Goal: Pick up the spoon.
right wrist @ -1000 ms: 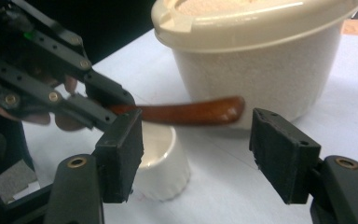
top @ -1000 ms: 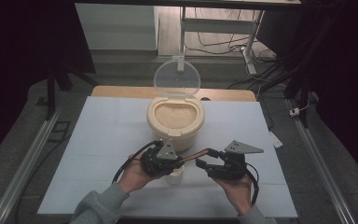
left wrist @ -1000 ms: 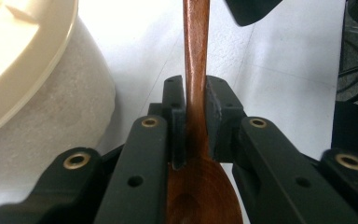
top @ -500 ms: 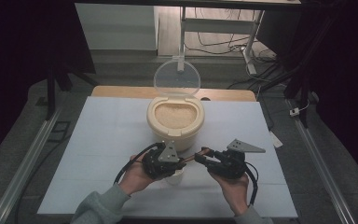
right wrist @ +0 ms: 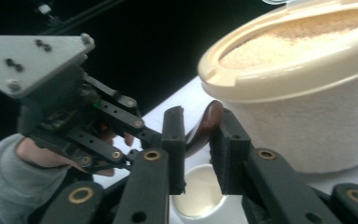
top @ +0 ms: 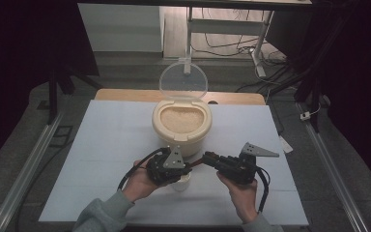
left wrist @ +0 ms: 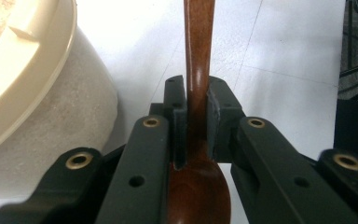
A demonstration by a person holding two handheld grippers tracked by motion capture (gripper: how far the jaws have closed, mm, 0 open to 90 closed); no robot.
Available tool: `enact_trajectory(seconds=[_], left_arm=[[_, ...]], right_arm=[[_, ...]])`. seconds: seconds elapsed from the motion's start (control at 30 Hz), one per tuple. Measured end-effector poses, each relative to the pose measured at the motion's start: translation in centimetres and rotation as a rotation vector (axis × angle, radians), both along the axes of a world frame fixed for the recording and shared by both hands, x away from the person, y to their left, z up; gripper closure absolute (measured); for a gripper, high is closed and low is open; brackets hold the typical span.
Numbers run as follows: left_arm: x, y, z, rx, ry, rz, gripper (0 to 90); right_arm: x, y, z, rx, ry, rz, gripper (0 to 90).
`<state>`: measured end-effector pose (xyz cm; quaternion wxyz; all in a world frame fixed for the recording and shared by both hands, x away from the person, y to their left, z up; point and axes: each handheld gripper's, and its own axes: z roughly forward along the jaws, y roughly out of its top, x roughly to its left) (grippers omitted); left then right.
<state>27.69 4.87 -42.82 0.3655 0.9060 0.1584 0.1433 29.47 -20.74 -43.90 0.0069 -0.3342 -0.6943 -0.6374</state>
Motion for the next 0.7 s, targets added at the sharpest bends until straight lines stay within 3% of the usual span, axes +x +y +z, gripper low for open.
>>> enact_trajectory(seconds=[0.17, 0.53, 0.57, 0.6, 0.63, 0.7], left_arm=[[0.0, -0.1, -0.1, 0.008, -0.003, -0.005, 79.3], [0.0, 0.0, 0.1, -0.020, 0.008, -0.008, 78.1], [0.0, 0.3, 0.1, -0.047, 0.018, -0.005, 77.0], [0.0, 0.3, 0.1, -0.047, 0.018, -0.005, 74.0], [0.0, 0.7, 0.3, -0.073, 0.026, 0.005, 69.7], [0.0, 0.9, 0.3, -0.086, 0.024, 0.016, 60.1]], right_arm=[[0.0, 0.0, 0.0, 0.037, 0.002, 0.035, 82.0], [-0.1, 0.2, 0.2, 0.053, -0.039, 0.043, 82.8], [-0.1, 0.1, 0.2, 0.061, -0.039, 0.042, 82.8], [-0.1, 0.0, 0.3, 0.066, -0.040, 0.039, 82.8], [-0.1, -0.2, 0.3, 0.073, -0.042, 0.034, 82.8], [0.0, -0.6, 0.5, 0.088, -0.048, 0.023, 82.9]])
